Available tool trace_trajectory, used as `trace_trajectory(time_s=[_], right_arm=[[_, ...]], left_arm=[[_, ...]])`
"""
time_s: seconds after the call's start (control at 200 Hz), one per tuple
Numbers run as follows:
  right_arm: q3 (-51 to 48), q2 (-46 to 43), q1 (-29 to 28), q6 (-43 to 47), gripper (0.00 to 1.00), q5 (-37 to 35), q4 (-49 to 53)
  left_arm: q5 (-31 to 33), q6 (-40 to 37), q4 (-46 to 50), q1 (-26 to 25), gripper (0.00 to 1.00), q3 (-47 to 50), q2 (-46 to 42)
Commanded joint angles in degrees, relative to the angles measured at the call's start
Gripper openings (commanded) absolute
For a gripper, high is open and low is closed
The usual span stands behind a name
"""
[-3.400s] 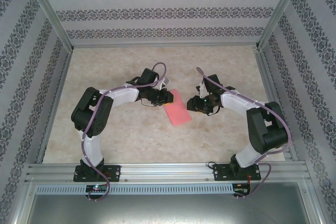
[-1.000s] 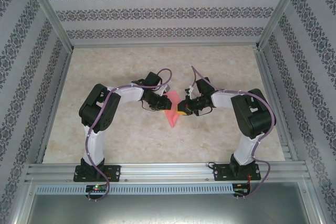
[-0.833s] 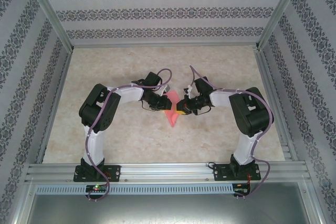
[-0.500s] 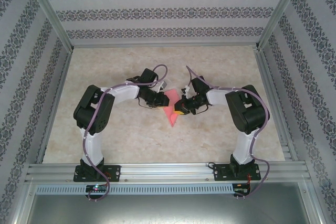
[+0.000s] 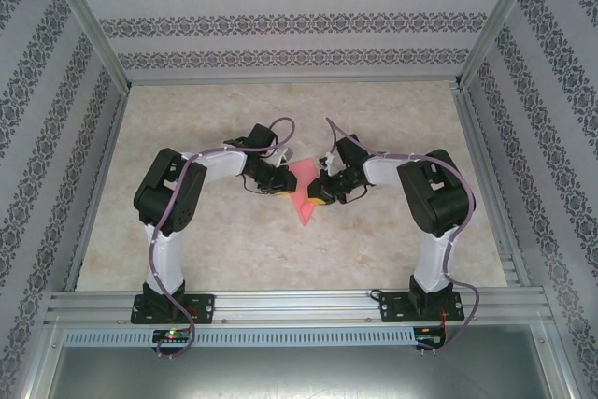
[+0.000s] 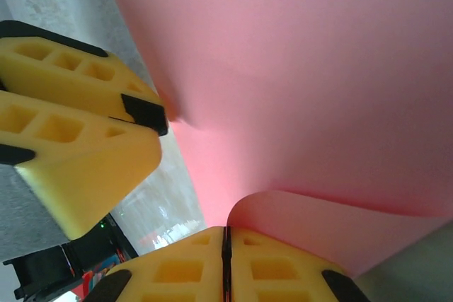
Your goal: Fold a paper plane with a square sheet of paper (pick it up from the middle)
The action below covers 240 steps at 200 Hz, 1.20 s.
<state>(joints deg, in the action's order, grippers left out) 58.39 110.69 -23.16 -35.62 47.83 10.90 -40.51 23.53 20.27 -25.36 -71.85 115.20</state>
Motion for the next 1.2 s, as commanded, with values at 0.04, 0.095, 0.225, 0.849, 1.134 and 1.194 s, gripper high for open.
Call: trace_trajectory(time_s=[0.04,0.095,0.225,0.849,1.134,1.194], right_arm=[[1.2,1.4,-1.1,1.2,0.11,-1.2,1.1],[1.4,1.5,-1.2,1.0,0.11,-1.3,1.0],[1.7,1.7,-1.4,0.7,0.11,-1.9,0.8],[0.8,-0.4,-2.4,-2.1,0.10,-2.9,-2.6],[0.2,-1.6,-2.8,-3.4,0.10,-2.5,-4.3],[0.6,-1.1,-2.9,-2.8,0.10,-2.9,-3.5]], left_arm=[[-1.6,-1.7,0.6,0.3,0.23,0.1,1.0],[-1.3,-1.7,0.4,0.3,0.23,0.4,1.0],[-1.4,-1.7,0.4,0.3,0.23,0.6,1.2],[-0.9,-2.0,0.5,0.3,0.22,1.4,1.6],[-0.7,-2.2,0.0,0.3,0.20,1.8,2.4],[-1.0,-2.0,-0.3,0.2,0.20,1.9,2.5]])
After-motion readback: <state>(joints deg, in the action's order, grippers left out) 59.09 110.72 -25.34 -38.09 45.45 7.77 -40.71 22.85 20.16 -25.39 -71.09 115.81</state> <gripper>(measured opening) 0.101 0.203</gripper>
